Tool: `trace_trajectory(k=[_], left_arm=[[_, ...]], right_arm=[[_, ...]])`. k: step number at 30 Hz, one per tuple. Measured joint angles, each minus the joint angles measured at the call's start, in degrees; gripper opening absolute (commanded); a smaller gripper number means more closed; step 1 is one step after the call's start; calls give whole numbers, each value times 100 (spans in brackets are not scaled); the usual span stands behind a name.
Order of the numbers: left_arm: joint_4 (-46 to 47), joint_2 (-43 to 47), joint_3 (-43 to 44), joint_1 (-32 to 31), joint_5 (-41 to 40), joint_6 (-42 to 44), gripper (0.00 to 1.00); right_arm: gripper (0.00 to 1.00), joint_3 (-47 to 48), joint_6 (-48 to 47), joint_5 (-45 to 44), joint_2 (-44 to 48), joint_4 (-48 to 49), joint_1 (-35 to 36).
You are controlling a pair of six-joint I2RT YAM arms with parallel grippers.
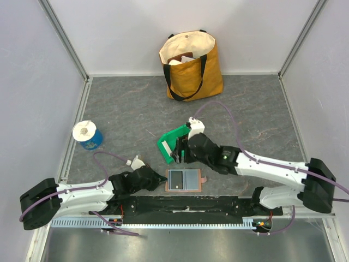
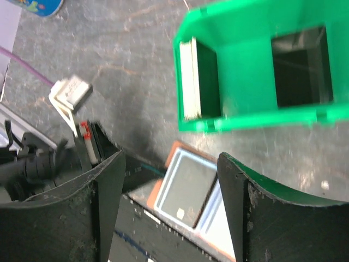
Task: Put the credit cards into the card holder
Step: Pick up the credit card from the storage box.
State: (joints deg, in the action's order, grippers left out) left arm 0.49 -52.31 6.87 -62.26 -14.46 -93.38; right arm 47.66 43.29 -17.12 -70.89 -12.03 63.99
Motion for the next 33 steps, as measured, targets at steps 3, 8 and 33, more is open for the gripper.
trace_trajectory(k=[3,8,33], left_arm=[[-42,2,15,-7,-17,-52,2],[-131,50,26,-13,-63,-92,2],[-367,144,74,11,-214,-116,2]], right_arm=[[76,704,-470,354,-651,-9,-304],[77,1449,-977,949,-1711,7,-645],[65,2288,-1598,2374,-3530,-186,-1093]])
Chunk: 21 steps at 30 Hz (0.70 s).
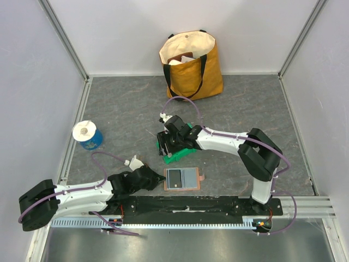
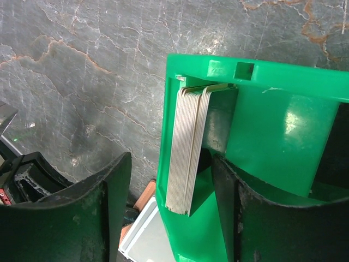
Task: Put the credit cards into the card holder
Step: Pick up the credit card from the storage box.
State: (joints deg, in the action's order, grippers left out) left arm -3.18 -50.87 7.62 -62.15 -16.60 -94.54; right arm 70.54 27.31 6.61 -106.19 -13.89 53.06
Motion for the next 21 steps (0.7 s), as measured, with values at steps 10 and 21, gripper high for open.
trace_trajectory(k=[10,21], left_arm=[[-7,2,0,9,0,0,2],[-4,-2,0,11,2,0,2]], right_arm=[[53,0,4,168,0,4,-74],[37,0,4,273,61,4,-120]])
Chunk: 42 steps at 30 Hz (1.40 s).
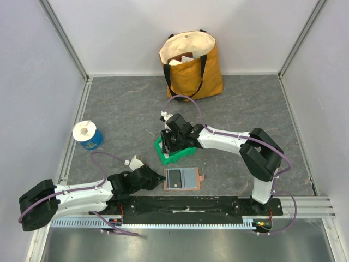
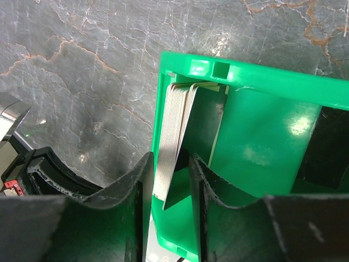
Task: Put the credit cards into the card holder
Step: Pick up the credit card from the storage box.
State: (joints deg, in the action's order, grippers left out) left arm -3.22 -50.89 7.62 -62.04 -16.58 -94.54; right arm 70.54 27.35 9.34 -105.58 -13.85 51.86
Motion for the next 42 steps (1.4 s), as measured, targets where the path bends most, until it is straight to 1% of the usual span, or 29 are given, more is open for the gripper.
trace_trajectory(k=[2,3,10,12,14,15,19,29,42], left_arm=[[2,-2,0,2,0,0,2],[9,-9,0,4,2,0,2],[81,-101,20,28,2,0,2],[118,-138,26,33,4,0,2],[149,-162,26,37,4,0,2],[162,-173,26,37,2,0,2],[184,-188,26,46,7,2,2],[214,-210,26,48,9,0,2],[214,-210,28,57,15,2,2]], right_arm=[[28,0,0,13,11,0,-7],[27,0,2,15,20,0,-15],[21,0,2,116,70,2,-66],[16,0,0,118,81,0,-81],[14,0,0,118,98,0,-105],[10,0,-2,120,109,0,-122],[5,-2,-20,122,151,0,-181],[5,-26,-133,59,160,-22,-203],[12,66,-293,-131,-238,-85,-136]])
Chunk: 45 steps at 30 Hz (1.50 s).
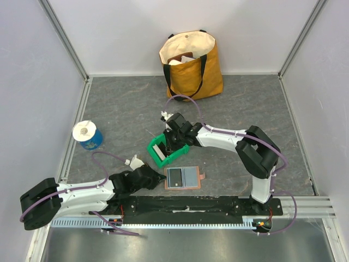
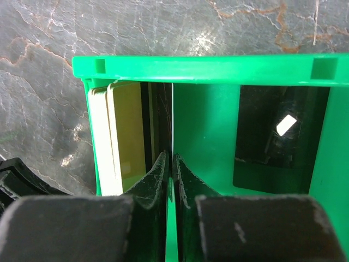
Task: Put the credit cards into the card holder
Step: Pick up the credit card from the storage box.
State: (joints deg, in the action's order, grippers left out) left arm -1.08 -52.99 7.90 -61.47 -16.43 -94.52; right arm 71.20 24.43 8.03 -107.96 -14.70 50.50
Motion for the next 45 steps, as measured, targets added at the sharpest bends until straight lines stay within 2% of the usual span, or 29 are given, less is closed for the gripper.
trace_trajectory(k=[12,17,20,34,45], left_arm=[[-72,138,-44,39,-2,0,2],[-98,179,-59,50,0,0,2],[-111,195,-59,50,-2,0,2],[-332,404,-81,66,-15,0,2],[-332,404,-81,66,-15,0,2]], right_arm=[[19,269,-105,-35,-210,-87,111],[2,409,-127,-35,-334,-85,219],[0,487,-149,-96,-343,-87,275],[0,490,-455,-1716,-181,-428,286],[0,-120,-1075,-2859,321,-636,-479]])
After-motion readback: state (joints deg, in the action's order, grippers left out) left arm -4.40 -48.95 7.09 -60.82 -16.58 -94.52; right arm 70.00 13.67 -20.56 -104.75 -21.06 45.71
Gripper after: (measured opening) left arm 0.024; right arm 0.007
